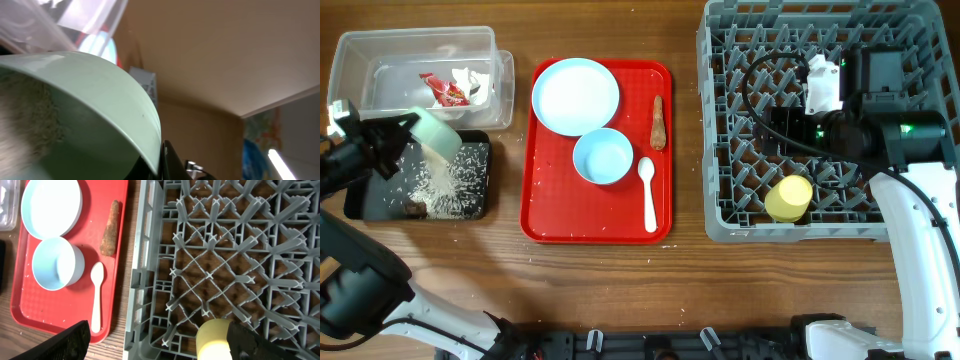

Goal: Sort waste into correct bins and load items into the dishwasher rack
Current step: 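Tip the rice out of the green bowl onto the black tray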

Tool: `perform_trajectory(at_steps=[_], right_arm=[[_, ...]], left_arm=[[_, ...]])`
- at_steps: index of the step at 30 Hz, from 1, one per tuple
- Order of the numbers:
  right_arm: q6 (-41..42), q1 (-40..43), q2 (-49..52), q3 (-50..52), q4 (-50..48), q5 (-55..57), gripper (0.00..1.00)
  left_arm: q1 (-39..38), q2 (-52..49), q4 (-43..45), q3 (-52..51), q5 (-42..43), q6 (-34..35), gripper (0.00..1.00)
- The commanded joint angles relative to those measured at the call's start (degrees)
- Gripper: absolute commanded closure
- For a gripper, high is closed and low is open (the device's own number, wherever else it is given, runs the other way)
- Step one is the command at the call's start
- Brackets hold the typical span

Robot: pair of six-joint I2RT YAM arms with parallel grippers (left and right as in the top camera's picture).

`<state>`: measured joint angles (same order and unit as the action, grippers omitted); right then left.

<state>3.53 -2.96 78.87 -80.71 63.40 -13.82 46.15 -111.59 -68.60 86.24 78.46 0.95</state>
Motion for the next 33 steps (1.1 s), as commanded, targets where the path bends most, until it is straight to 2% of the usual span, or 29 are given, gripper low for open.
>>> perform_trajectory(at_steps=[1,6,11,15,17,18,23,26,29,33], right_arm=[[-0.6,-0.2,0.5,0.5,0.1,0.7,0.11],[-0.5,-0.2,0.5,0.5,0.1,0.7,0.11],[-0.5,-0.2,0.5,0.5,0.2,0.7,0.11],[-0.5,-0.2,0.5,0.5,0.3,0.7,0.11],[-0.5,-0.2,0.5,0.5,0.5,0.7,0.11],[-0.5,-0.2,0.5,0.5,0.6,0.7,0.11],[-0.5,-0.2,0.5,0.5,0.2,0.7,0.11],[-0.5,-0.2,0.5,0.5,0.3,0.7,0.11],[-0.5,-0.2,0.5,0.5,0.2,0.7,0.11],[-0.6,-0.2,0.5,0.5,-0.3,0.7,0.11]], left_arm=[[0.6,-0.3,0.0,0.8,9.9,2.1,0.96],[0.6,-0.3,-4.8,0.8,11.9,7.3,0.96],[0.6,-0.3,-5.7,0.8,11.7,7.2,0.96],[1.8,-0.3,-3.8,0.8,10.0,7.2,0.96],[4.0,-0.3,0.2,0.8,3.5,9.4,0.96],[5.1,-0.3,-2.4,0.8,2.7,9.7,0.96],[5.4,-0.2,-5.0,0.8,2.0,6.8,0.96],[3.4,-0.1,-6.7,0.8,-4.1,3.8,0.96],[2.8,0.2,-7.0,0.8,-4.0,2.5,0.96],[-2.1,6.2,-14.4,0.8,-9.9,-4.5,0.96]])
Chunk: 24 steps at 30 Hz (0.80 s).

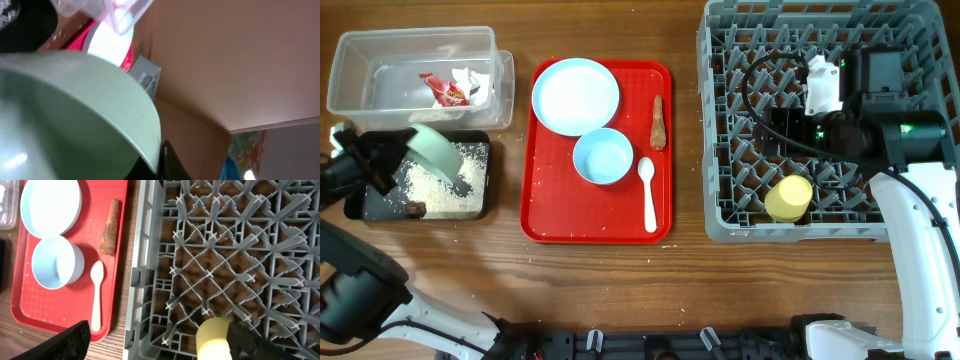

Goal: Sort waste into correct bins and load items into the dishwasher rack
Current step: 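Tip the rice out of the green bowl onto the black tray, then set the green bowl back on the red tray with the left gripper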

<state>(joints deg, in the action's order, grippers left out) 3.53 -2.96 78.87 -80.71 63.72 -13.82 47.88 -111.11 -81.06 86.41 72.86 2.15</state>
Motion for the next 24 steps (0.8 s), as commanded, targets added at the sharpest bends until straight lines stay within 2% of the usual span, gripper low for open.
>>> perform_trajectory(at_steps=[1,3,7,11,15,18,22,24], right_arm=[[-0.5,-0.2,0.5,0.5,-0.6,0.7,0.11],[-0.5,-0.2,0.5,0.5,-0.7,0.7,0.11],[-0.5,-0.2,0.5,0.5,-2.0,0.7,0.11],[-0.6,-0.2,0.5,0.5,-2.2,0.8,0.10],[-0.8,-0.2,0.5,0.5,-2.8,0.9,0.10],[-1.8,-0.2,0.5,0.5,-2.8,0.9,0.10],[-1.8,-0.2,0.5,0.5,-2.7,0.9,0.10],[-1.8,-0.2,0.5,0.5,-2.8,0.9,0.10]], left_arm=[[-6.0,8.3,-1.9,0.6,-8.2,-5.8,0.96],[-12.4,14.4,-1.9,0.6,-17.5,-5.0,0.96],[-31.6,21.0,2.1,0.6,-46.2,7.4,0.96],[-52.3,20.1,5.7,-3.0,-62.3,16.9,0.96],[-65.1,19.8,14.1,-14.8,-67.7,25.4,0.96],[-70.0,19.8,19.0,-22.2,-72.4,27.1,0.96],[-71.1,19.8,23.5,-26.3,-73.0,27.1,0.95],[-71.1,19.8,24.6,-26.6,-74.1,27.1,0.89]])
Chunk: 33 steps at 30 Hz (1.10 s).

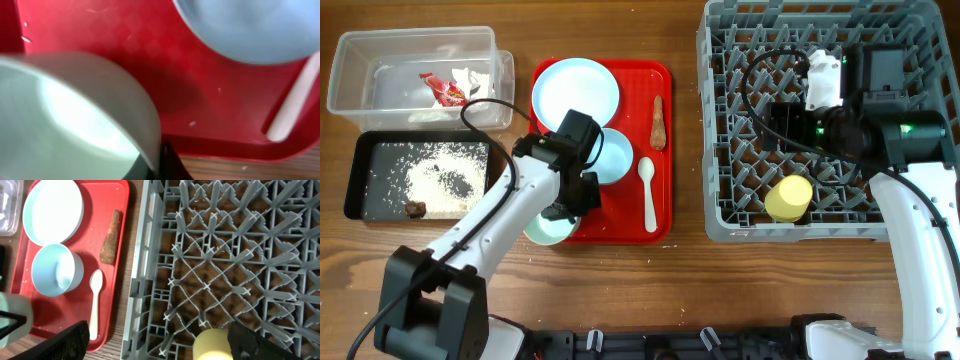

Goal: Sort waste into correct bins and load items into the dishwasher rack
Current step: 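Set the green bowl back on the red tray with the left gripper, then grasp the carrot on the red tray with the left gripper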

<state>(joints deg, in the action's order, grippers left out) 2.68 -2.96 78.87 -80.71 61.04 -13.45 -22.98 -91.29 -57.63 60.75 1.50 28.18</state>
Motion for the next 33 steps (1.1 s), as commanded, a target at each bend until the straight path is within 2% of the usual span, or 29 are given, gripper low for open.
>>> perform_trajectory(at_steps=[1,2,3,4,6,9,12,15,17,19,22,27,30,33], right_arm=[[-0.9,-0.2,0.5,0.5,-0.2,0.5,0.10],[-0.9,-0.2,0.5,0.5,-0.2,0.5,0.11],[0.4,-0.2,0.5,0.5,-0.5,0.3,0.11],[0.9,-0.3,0.5,0.5,-1.2,-1.1,0.11],[0.9,-0.3,0.5,0.5,-4.4,-6.4,0.11],[8.8,-1.7,0.5,0.5,-11.4,-12.8,0.12],[12.0,-6.7,1.3,0.5,-15.3,-9.4,0.12],[14.1,-12.7,3.9,0.5,-17.8,-5.1,0.14],[14.1,-15.5,5.6,0.5,-17.5,-1.3,0.16],[16.4,-16.4,6.3,0.5,-17.6,3.6,0.12],[16.7,-16.3,6.3,0.5,-17.2,3.7,0.12],[17.1,-16.1,6.3,0.5,-14.2,5.8,0.10],[17.1,-14.3,6.0,0.4,-11.5,5.9,0.08],[16.8,-9.5,3.6,0.4,-7.9,6.3,0.05]], left_arm=[[-0.2,0.0,1.9,-1.0,-2.9,1.0,0.83],[-0.3,0.0,2.1,-1.0,-2.8,1.0,0.73],[-0.3,0.0,2.1,-1.0,-2.6,1.0,0.58],[-0.3,0.0,1.6,-0.9,-2.7,1.0,0.53],[-0.3,0.0,-0.8,1.4,-2.6,1.0,0.50],[-1.1,0.3,-4.0,8.6,-1.3,1.0,0.48],[-3.4,0.4,-4.7,15.1,-1.4,0.6,0.43],[-4.0,0.4,-1.6,18.9,-1.5,0.6,0.36],[-3.1,0.4,0.0,21.7,-1.6,0.5,0.35],[-4.1,0.3,4.8,22.9,-2.3,-2.4,0.32],[-4.1,-0.5,8.2,22.9,-4.6,-2.1,0.25],[-1.2,-0.5,11.9,23.9,-3.5,-0.7,0.25],[-4.0,-1.8,17.7,23.9,-4.2,-0.7,0.23],[-4.7,-5.6,19.3,23.9,-4.4,-1.0,0.23]])
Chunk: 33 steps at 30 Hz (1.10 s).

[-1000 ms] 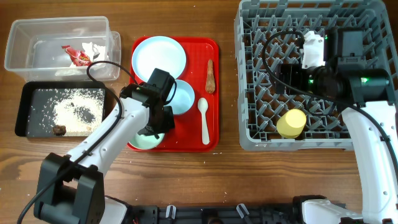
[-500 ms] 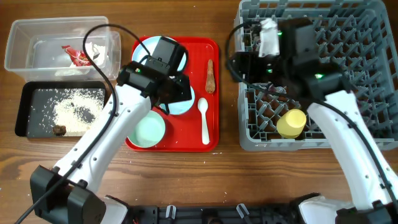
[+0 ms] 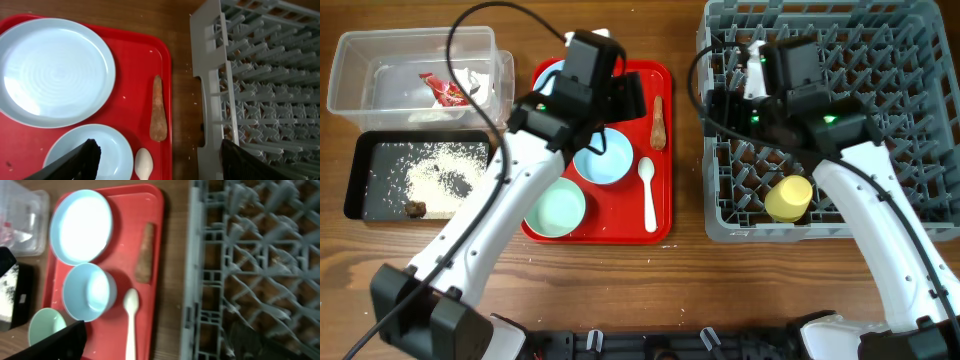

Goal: Sort waste into correct bins and load items into the dishwasher rack
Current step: 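Grasp the carrot on the red tray with the left gripper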

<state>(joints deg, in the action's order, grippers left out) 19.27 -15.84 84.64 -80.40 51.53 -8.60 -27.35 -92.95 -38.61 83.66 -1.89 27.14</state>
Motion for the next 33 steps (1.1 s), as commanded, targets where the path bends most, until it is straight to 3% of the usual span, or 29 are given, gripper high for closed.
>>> perform_trajectory(at_steps=[1,5,8,12,27,33], right_arm=[[0.0,5.4,-3.1,0.1,2.3,1.4,0.04],[-1.8,7.1,-4.2,0.1,3.9,1.4,0.03],[-2.8,7.1,-4.2,0.1,4.5,1.4,0.03],[-4.3,7.1,-4.2,0.1,6.8,2.9,0.03],[-4.5,7.1,-4.2,0.1,7.0,3.1,0.02],[-5.8,7.1,-4.2,0.1,5.6,3.1,0.02]], left_arm=[[-0.3,-5.4,0.3,1.0,-1.0,-0.1,0.23],[-0.5,-8.5,1.2,1.0,-1.0,-1.1,0.23],[-3.1,-12.3,7.6,1.0,-1.0,-9.6,0.26],[-5.1,-21.2,11.3,1.0,-1.3,-15.1,0.31],[-5.2,-30.4,17.4,1.0,-6.1,-11.8,0.42],[-5.3,-33.4,15.3,1.0,-6.1,-17.6,0.48]])
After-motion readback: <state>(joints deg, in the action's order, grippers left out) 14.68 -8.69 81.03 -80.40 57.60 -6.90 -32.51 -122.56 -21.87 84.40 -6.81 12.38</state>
